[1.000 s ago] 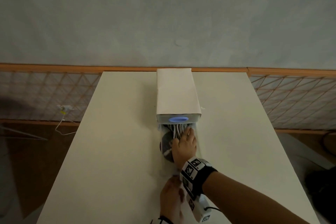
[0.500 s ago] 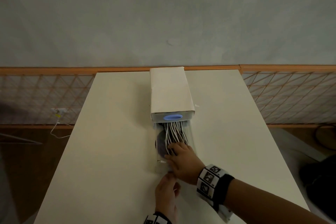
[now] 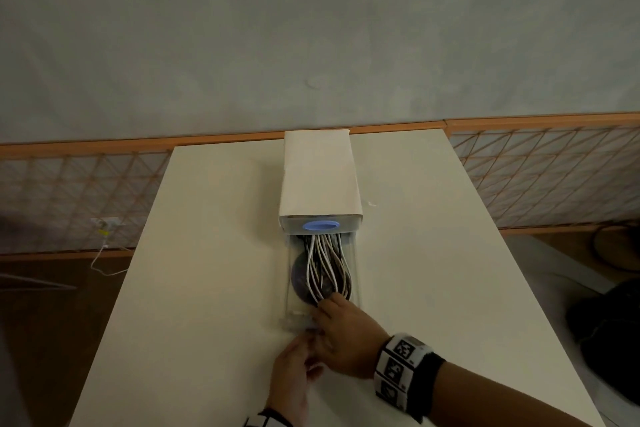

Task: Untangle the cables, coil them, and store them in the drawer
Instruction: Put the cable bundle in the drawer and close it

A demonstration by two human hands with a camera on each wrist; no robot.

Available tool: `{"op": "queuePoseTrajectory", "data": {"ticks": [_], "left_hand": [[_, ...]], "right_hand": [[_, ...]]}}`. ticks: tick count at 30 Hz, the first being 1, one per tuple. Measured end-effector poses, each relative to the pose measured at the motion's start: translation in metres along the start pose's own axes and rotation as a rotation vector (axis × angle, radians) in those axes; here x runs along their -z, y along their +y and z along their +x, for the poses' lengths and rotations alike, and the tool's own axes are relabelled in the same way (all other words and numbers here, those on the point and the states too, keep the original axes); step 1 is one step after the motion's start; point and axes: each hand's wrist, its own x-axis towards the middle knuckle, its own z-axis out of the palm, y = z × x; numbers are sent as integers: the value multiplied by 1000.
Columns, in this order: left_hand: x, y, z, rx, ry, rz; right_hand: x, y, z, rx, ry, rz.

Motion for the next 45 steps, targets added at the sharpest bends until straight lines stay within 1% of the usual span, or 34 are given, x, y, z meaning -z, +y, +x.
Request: {"op": "queuePoseTrajectory", "data": {"ticks": [2, 3, 4, 5, 6, 7, 8, 10, 12, 14, 17, 19, 21, 26, 29, 31, 35, 37, 39, 42, 44, 45], "left_hand": [[20, 20, -5, 10, -83, 233], [30, 35, -6, -2, -88, 337], [39, 52, -7, -43, -61, 394], [48, 70, -7, -125, -5, 415], [52, 88, -5, -247, 73, 410], [52, 107, 0, -381, 144, 378], [47, 126, 6, -487, 185, 330], [26, 159, 24, -616, 168, 323], [1, 181, 42, -677, 101, 415], [-24, 193, 53, -678, 48, 516], [-47, 197, 60, -698, -39, 710], [-48, 195, 65, -720, -37, 798], [-44, 191, 72, -714, -17, 835], [-41, 188, 76, -689, -7, 851], [-41, 187, 78, -676, -19, 791], [-41, 187, 79, -677, -22, 743], [-39, 186, 81, -670, -38, 708], [-39, 185, 80, -677, -45, 710], [-38, 185, 82, -672, -55, 709], [-38, 186, 82, -677, -61, 727], [-38, 186, 82, -681, -58, 747], [-39, 186, 82, -680, -55, 751]], "right_hand": [[-3, 3, -7, 51, -14, -122], [-4, 6, -8, 42, -9, -137], [-5, 8, -9, 12, 5, -123], [-8, 11, -10, 1, 50, -123], [-9, 12, -10, -8, 91, -111], [-10, 12, -12, -5, 144, -112], [-11, 11, -13, -4, 176, -108], [-14, 13, -15, 0, 228, -101], [-17, 15, -16, -6, 244, -96], [-18, 15, -17, -14, 246, -90], [-19, 11, -17, -42, 261, -85], [-19, 8, -17, -58, 264, -70], [-20, 5, -16, -70, 257, -50], [-19, 2, -18, -91, 273, 29], [-18, 4, -22, -64, 304, 77], [-20, 7, -23, -66, 345, 66], [-12, 25, -5, -148, 468, 87], [0, 32, 11, -150, 454, 50], [7, 41, 27, -159, 398, 40], [11, 56, 56, -248, 306, 96], [16, 61, 74, -326, 286, 101], [16, 61, 79, -351, 299, 79]]}}
